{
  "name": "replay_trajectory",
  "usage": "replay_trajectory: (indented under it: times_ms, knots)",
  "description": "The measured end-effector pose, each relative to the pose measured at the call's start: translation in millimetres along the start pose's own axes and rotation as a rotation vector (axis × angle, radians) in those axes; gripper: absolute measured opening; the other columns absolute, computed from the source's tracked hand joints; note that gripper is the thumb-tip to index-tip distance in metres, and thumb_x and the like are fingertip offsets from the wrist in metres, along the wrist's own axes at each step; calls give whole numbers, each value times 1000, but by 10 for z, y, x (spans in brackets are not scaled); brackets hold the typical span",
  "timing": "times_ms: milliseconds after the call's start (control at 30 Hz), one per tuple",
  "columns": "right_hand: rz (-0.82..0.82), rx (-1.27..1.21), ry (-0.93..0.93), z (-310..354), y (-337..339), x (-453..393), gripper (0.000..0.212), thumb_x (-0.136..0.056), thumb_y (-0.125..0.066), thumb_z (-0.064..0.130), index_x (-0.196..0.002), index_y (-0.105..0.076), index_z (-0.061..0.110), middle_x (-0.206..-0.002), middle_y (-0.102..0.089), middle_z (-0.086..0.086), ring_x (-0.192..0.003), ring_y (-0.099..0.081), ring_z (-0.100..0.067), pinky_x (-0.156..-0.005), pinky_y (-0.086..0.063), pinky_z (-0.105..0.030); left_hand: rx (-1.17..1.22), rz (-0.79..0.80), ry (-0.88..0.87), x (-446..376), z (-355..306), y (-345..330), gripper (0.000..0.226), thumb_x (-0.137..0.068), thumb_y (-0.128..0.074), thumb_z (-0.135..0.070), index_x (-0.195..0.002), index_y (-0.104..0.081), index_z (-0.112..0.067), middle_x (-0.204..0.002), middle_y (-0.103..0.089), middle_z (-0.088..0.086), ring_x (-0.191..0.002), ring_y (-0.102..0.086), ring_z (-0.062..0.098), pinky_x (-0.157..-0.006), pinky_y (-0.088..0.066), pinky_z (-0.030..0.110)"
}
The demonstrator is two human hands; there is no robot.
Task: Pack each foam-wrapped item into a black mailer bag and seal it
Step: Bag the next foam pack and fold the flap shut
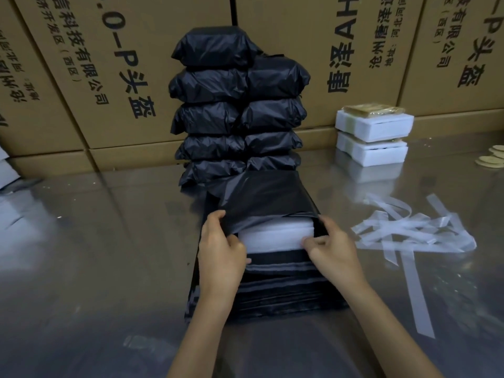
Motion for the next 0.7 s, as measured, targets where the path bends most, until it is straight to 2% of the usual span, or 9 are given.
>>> replay_trajectory:
  times_ms: [67, 133, 233, 333, 400, 433, 500, 567, 700]
  knots:
    - [-23, 186, 119, 48, 2, 22, 38, -92, -66, 15, -130, -58, 13, -58, -64, 5, -65, -62, 6, -49, -42, -6, -76, 144, 73, -46, 100, -57, 64, -96, -53, -12, -151, -25, -28, -137, -54, 7, -86, -70, 19, -76, -57, 28]
    - [-16, 330, 198, 63, -4, 12, 23, -95, -65, 20, -116, -59, 10, -62, -61, 6, -56, -58, -3, -46, -40, -10, -191, 277, 60, -16, 144, -159, 78, -92, -65, -21, -155, -19, -25, -135, -55, 6, -109, -61, 20, -93, -52, 33]
    - [-3, 457, 238, 45, 20, -39, 18, -98, -62, 24, -101, -54, 9, -71, -56, 1, -56, -44, -6, -46, -29, -17, -247, 212, -29, -4, 157, -244, 74, -90, -72, -31, -149, -31, -15, -140, -48, 4, -121, -53, 22, -100, -49, 35]
    - [-57, 444, 233, 67, 67, -54, 18, -93, -67, 19, -91, -52, 9, -65, -53, 0, -58, -47, -19, -54, -34, -33, -255, 113, -30, -93, 176, -212, 45, -85, -77, -31, -118, -50, -15, -117, -59, 2, -105, -59, 22, -88, -53, 36]
    - [-142, 467, 213, 100, 93, -41, 17, -85, -67, 9, -80, -51, 10, -60, -53, -1, -56, -47, -25, -54, -36, -34, -217, 46, -51, -129, 174, -172, 22, -85, -73, -23, -90, -52, -17, -90, -64, 0, -82, -62, 21, -67, -54, 35]
    - [-178, 484, 200, 119, 96, -26, 19, -80, -66, 5, -73, -49, 10, -55, -51, -2, -53, -46, -27, -52, -35, -34, -214, -1, -73, -131, 170, -150, 19, -86, -68, -19, -78, -51, -18, -77, -63, 1, -71, -61, 20, -57, -49, 32]
    - [-211, 515, 201, 166, 81, 23, 30, -72, -64, 0, -59, -41, 12, -46, -40, -1, -47, -38, -27, -49, -29, -33, -212, -86, -110, -107, 161, -138, 28, -86, -61, -14, -62, -46, -18, -59, -58, 3, -55, -54, 18, -45, -34, 27]
    - [-210, 539, 211, 208, 54, 72, 38, -68, -63, -2, -52, -32, 15, -42, -29, 2, -44, -32, -25, -49, -25, -31, -230, -134, -137, -64, 119, -168, 37, -83, -59, -9, -51, -43, -19, -50, -53, 2, -46, -47, 15, -42, -25, 24]
    - [-202, 561, 175, 192, 33, 84, 33, -67, -61, 1, -50, -36, 13, -42, -33, -1, -45, -36, -26, -48, -25, -33, -342, -147, -144, 5, 82, -252, 37, -78, -58, -5, -46, -43, -17, -47, -49, 0, -43, -46, 15, -41, -23, 25]
Point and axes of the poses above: each hand's wrist, its own x-axis away from the middle knuckle, its own y-axis out of the back of the hand, z = x × y, the point moved 5 cm from there along -x, towards the middle knuckle
